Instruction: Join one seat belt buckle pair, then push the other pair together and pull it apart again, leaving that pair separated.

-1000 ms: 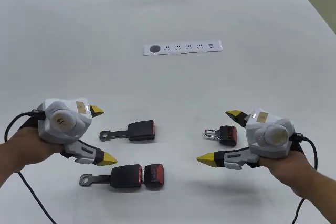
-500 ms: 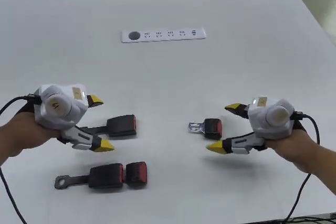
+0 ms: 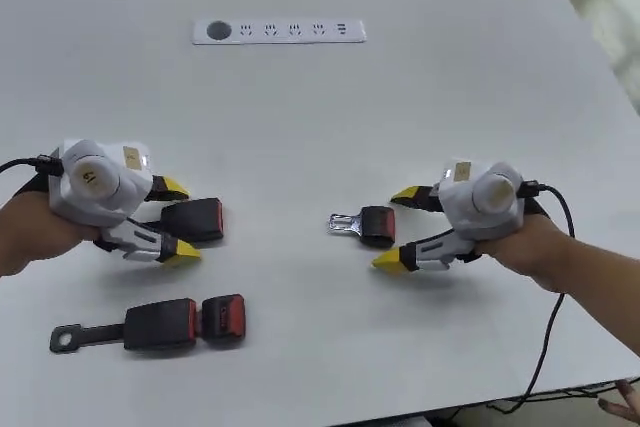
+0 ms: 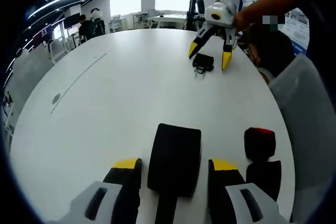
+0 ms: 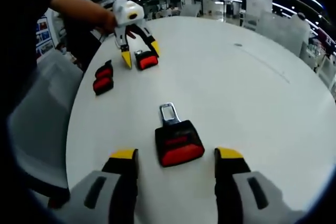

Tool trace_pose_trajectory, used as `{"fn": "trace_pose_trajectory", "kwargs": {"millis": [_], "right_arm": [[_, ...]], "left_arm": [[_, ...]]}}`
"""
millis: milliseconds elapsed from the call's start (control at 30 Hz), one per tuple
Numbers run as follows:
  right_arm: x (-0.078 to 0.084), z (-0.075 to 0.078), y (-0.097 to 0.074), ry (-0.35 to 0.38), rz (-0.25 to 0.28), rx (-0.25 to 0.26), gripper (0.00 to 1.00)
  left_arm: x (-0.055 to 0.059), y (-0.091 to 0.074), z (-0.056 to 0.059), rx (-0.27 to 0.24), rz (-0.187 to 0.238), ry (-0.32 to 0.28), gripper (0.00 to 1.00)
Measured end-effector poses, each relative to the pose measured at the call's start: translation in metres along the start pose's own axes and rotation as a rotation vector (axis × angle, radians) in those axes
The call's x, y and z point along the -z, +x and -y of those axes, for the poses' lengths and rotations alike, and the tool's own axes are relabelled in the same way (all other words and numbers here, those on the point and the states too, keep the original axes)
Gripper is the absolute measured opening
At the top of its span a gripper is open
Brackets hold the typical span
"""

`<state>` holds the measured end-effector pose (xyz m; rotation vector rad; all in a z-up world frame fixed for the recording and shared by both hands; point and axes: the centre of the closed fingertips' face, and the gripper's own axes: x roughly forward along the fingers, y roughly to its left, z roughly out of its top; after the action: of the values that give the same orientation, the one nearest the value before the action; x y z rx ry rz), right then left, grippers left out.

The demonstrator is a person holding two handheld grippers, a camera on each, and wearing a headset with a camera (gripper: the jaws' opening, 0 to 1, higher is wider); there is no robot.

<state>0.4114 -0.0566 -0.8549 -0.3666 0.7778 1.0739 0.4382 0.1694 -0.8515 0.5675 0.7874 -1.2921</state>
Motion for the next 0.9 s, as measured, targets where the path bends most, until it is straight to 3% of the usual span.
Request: {"fn": "trace_pose_trajectory", "kwargs": {"millis": [33, 100, 200, 233, 300, 333, 667, 900], "right_arm": [[0.003, 0.0, -0.002, -0.032, -0.026, -0.008, 0.6], [0.0, 0.0, -0.003, -0.008, -0.015, -0.025, 0.59], [-0.001, 0.001, -0.003, -0.057, -0.022, -0.023, 0.47], [-0.002, 0.0, -0.003, -0.054, -0.022, -0.02, 0.45], [-0.002, 0.005, -0.004, -0.07, -0.031, 0.003, 0.37], [-0.002, 0.004, -0.005, -0.085, -0.028, -0.01, 0.36], [-0.002, 0.005, -0.006, -0.091, 0.0, -0.039, 0.35], [-0.002, 0.007, -0.003, -0.082, 0.011, -0.047, 0.35]], "left_arm": [[-0.003, 0.0, -0.002, -0.003, 0.014, 0.023, 0.52], [-0.006, -0.001, -0.005, 0.003, 0.042, -0.028, 0.5], [-0.001, -0.004, -0.007, 0.005, 0.038, -0.01, 0.38], [-0.002, -0.003, -0.006, 0.01, 0.047, -0.017, 0.38], [0.0, -0.004, -0.008, 0.002, 0.026, 0.031, 0.36], [0.001, -0.003, -0.007, 0.004, 0.021, 0.041, 0.35], [0.004, -0.003, -0.003, 0.077, 0.013, 0.12, 0.34], [0.005, -0.003, -0.002, 0.096, -0.003, 0.148, 0.34]]}}
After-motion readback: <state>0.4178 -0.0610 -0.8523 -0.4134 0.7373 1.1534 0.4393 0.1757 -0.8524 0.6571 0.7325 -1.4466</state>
